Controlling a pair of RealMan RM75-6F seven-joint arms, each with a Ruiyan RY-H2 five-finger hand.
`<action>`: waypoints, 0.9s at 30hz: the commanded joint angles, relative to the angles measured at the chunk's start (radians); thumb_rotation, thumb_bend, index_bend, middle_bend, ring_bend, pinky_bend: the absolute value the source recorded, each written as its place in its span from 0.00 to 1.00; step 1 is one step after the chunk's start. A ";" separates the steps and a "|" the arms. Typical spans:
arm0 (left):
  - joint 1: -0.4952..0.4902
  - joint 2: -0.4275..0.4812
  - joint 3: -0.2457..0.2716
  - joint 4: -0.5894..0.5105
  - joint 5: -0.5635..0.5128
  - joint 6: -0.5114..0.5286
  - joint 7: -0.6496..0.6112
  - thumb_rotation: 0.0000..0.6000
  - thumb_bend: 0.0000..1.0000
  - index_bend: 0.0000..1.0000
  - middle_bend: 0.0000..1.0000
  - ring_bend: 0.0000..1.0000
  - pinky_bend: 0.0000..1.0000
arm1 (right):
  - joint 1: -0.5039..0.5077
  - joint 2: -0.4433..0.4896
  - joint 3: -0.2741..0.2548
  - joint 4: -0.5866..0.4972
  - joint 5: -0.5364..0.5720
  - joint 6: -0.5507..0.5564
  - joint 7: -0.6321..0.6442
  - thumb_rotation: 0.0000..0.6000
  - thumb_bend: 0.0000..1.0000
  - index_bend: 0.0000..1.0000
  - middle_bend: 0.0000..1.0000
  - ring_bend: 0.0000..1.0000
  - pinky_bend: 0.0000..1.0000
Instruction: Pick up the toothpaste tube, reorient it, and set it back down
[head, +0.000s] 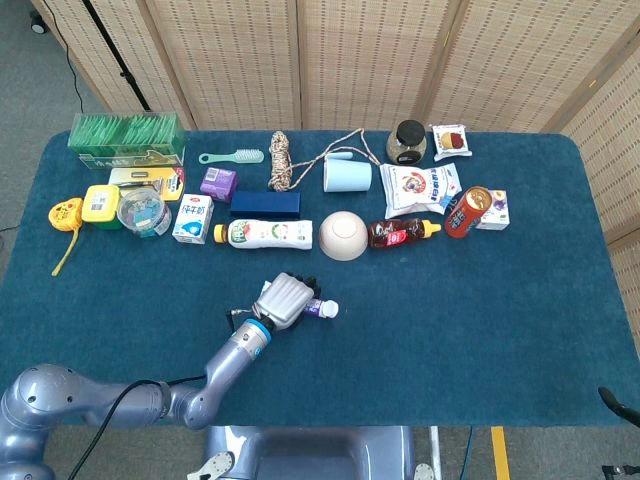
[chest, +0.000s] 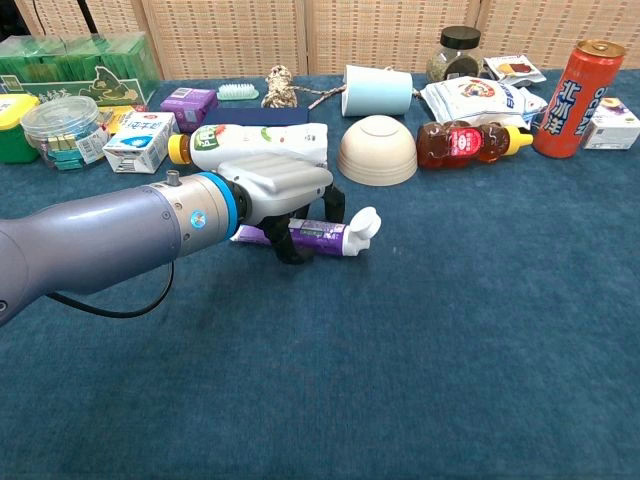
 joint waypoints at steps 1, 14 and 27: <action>0.005 -0.004 -0.002 0.004 0.005 -0.001 -0.011 1.00 0.41 0.43 0.37 0.41 0.42 | 0.000 -0.001 0.001 -0.001 0.000 0.001 -0.002 1.00 0.00 0.00 0.00 0.00 0.00; 0.030 -0.005 -0.005 0.017 0.080 0.006 -0.065 1.00 0.49 0.52 0.45 0.49 0.48 | 0.002 0.000 0.003 -0.004 0.000 -0.001 -0.004 1.00 0.00 0.00 0.00 0.00 0.00; 0.074 0.082 0.011 0.001 0.227 0.000 -0.168 1.00 0.60 0.61 0.52 0.56 0.57 | 0.022 -0.001 0.007 -0.006 -0.012 -0.023 -0.003 1.00 0.00 0.00 0.00 0.00 0.00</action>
